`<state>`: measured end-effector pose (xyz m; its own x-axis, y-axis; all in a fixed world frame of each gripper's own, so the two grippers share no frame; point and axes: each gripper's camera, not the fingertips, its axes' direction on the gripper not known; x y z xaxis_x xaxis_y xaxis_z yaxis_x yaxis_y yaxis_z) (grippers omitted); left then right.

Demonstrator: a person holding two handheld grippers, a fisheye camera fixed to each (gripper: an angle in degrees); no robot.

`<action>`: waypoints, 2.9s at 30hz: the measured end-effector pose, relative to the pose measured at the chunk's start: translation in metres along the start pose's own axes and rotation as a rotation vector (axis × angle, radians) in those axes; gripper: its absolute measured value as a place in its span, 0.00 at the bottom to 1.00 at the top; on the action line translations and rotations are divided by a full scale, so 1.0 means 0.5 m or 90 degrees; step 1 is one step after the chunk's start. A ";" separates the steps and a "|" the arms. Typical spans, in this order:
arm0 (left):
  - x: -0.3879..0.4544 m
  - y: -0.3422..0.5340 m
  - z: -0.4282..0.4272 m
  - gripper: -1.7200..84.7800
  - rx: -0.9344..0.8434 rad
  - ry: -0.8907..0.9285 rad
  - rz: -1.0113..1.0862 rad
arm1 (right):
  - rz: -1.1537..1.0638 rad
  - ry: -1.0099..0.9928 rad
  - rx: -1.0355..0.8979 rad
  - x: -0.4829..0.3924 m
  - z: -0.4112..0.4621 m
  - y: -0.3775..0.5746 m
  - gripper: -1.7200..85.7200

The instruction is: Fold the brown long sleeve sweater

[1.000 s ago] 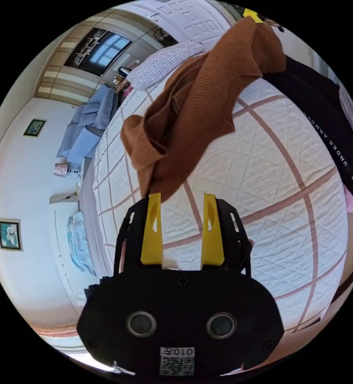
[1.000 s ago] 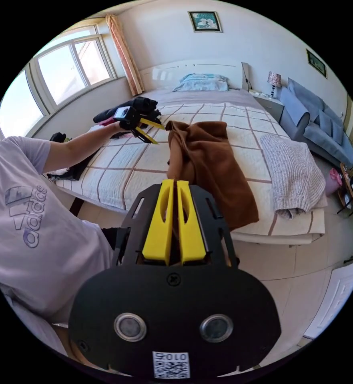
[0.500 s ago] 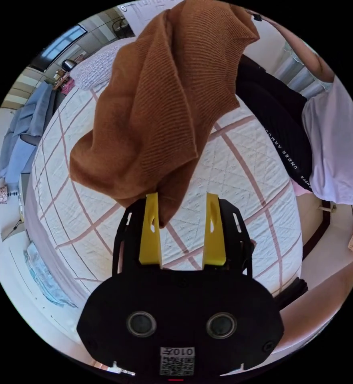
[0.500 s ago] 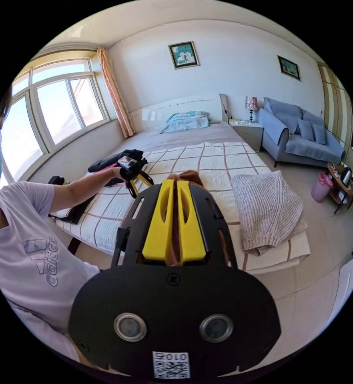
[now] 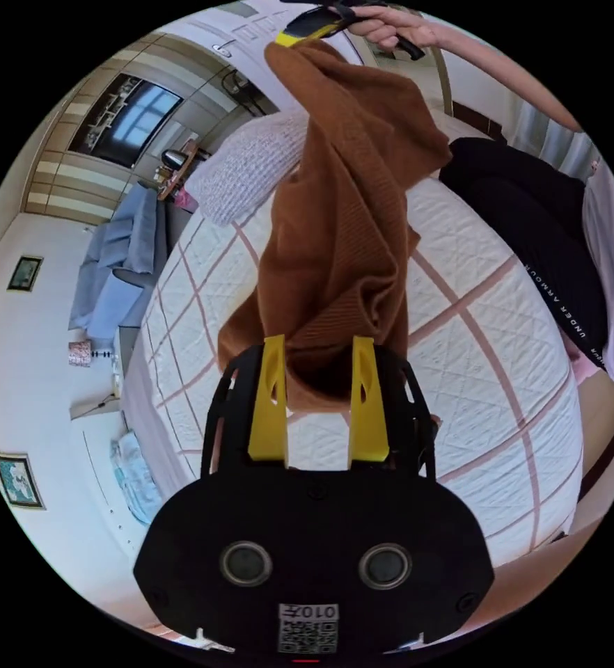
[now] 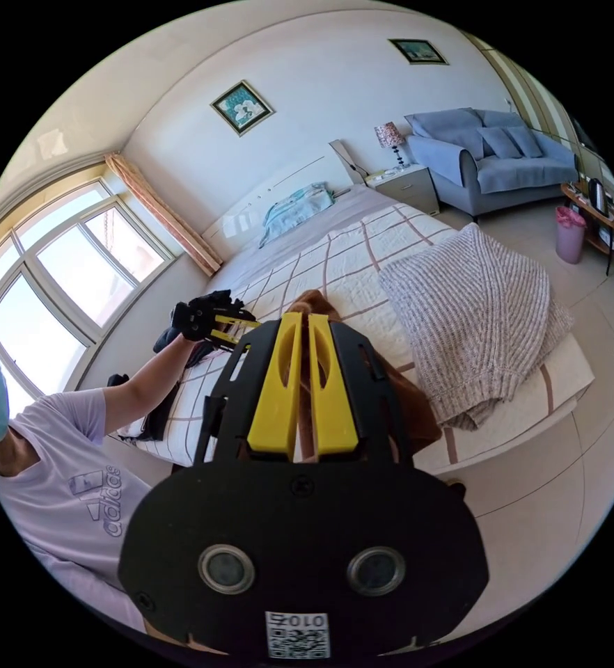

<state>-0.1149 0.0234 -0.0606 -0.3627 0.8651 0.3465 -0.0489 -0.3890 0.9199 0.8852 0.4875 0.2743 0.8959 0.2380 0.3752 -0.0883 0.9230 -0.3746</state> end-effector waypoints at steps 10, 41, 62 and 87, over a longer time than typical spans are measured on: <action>-0.199 0.154 -0.021 0.02 0.133 0.121 -0.348 | 0.014 0.011 0.019 0.044 -0.050 0.021 0.06; 0.179 0.328 0.082 0.05 -0.012 0.183 -0.225 | 0.069 -0.010 0.005 -0.020 -0.089 0.111 0.06; 0.524 0.946 -0.843 0.02 0.498 -0.262 -0.494 | -0.326 0.113 0.240 -0.662 -0.465 0.129 0.06; 0.501 1.243 -0.799 0.02 0.556 -0.076 -0.702 | -0.310 0.023 0.163 -0.718 -0.279 -0.141 0.06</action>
<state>-0.6080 -0.1281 0.5247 -0.4356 0.6307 -0.6423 0.3483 0.7760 0.5258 0.6303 0.2949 0.0479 0.8735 -0.2415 0.4226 0.2412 0.9689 0.0553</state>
